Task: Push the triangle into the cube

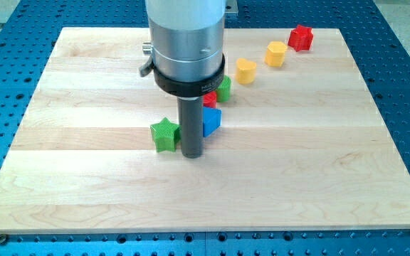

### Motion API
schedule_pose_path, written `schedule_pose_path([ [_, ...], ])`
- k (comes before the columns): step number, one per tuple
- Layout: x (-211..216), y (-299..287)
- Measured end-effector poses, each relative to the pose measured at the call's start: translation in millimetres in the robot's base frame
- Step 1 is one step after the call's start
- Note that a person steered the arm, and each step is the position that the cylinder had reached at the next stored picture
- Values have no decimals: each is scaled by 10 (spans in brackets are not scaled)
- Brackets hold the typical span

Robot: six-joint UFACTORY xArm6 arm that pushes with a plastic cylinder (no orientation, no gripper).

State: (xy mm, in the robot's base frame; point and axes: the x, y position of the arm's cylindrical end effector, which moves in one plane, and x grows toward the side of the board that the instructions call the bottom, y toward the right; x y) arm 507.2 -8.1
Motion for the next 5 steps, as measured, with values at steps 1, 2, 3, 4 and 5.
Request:
schedule_pose_path([
  [1, -155, 88],
  [2, -155, -251],
  [3, 49, -385],
  [4, 111, -65],
  [5, -279, 579],
])
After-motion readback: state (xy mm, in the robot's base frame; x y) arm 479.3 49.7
